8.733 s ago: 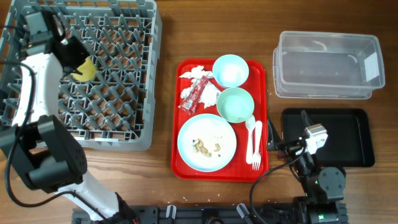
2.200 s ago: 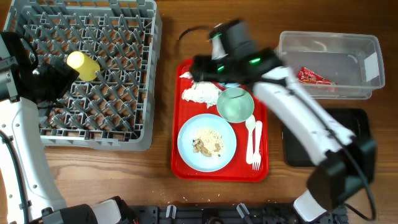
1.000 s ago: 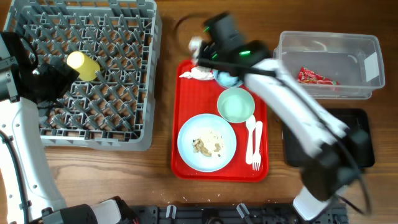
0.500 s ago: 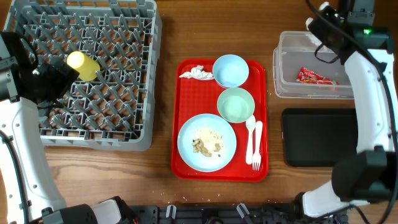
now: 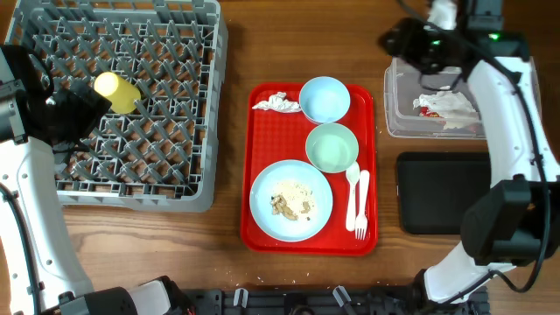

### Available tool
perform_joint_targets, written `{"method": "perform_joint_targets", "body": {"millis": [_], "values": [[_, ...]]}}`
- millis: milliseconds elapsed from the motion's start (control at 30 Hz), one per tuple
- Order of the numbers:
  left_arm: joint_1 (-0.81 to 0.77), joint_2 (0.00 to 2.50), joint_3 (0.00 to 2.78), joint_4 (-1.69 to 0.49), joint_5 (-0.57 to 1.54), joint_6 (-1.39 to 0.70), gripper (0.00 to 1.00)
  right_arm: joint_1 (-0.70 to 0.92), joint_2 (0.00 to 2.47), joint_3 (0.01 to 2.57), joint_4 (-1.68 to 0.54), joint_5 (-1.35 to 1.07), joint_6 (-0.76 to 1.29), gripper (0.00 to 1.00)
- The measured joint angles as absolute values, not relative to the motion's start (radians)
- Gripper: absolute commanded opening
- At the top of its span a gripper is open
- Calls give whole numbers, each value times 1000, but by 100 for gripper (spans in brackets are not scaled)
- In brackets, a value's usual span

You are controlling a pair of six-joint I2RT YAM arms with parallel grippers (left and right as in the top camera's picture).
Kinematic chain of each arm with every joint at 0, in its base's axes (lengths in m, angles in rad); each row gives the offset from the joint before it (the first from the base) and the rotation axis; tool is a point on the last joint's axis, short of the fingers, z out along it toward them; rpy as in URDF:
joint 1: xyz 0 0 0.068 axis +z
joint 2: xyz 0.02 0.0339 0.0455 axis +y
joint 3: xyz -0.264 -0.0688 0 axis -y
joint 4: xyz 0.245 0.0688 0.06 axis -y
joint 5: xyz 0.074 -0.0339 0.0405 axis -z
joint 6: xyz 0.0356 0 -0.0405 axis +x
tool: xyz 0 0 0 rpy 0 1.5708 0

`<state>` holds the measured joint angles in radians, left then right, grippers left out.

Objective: Sort waste into correct bins and load items into the dishwasher rack
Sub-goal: 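Drop the napkin into the clear plastic bin, then grasp the remaining napkin piece with the right gripper and drop it in the bin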

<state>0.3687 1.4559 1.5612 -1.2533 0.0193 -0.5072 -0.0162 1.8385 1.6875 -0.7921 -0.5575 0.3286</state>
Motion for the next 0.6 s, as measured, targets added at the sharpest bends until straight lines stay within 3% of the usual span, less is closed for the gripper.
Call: {"method": "perform_joint_targets", "body": {"millis": [100, 233, 333, 500, 600], "values": [[369, 1456, 1561, -1253, 20, -507, 100, 123, 1839, 1687, -800, -571, 297, 66], [369, 1456, 1561, -1253, 20, -507, 100, 360, 1846, 1687, -769, -360, 298, 81], [369, 1456, 1561, -1253, 20, -507, 100, 520, 1896, 1687, -691, -177, 293, 84], [369, 1456, 1561, -1253, 20, -507, 100, 612, 2092, 1687, -596, 31, 267, 87], [369, 1456, 1561, -1253, 20, -507, 100, 605, 2148, 1687, -561, 70, 258, 84]]}}
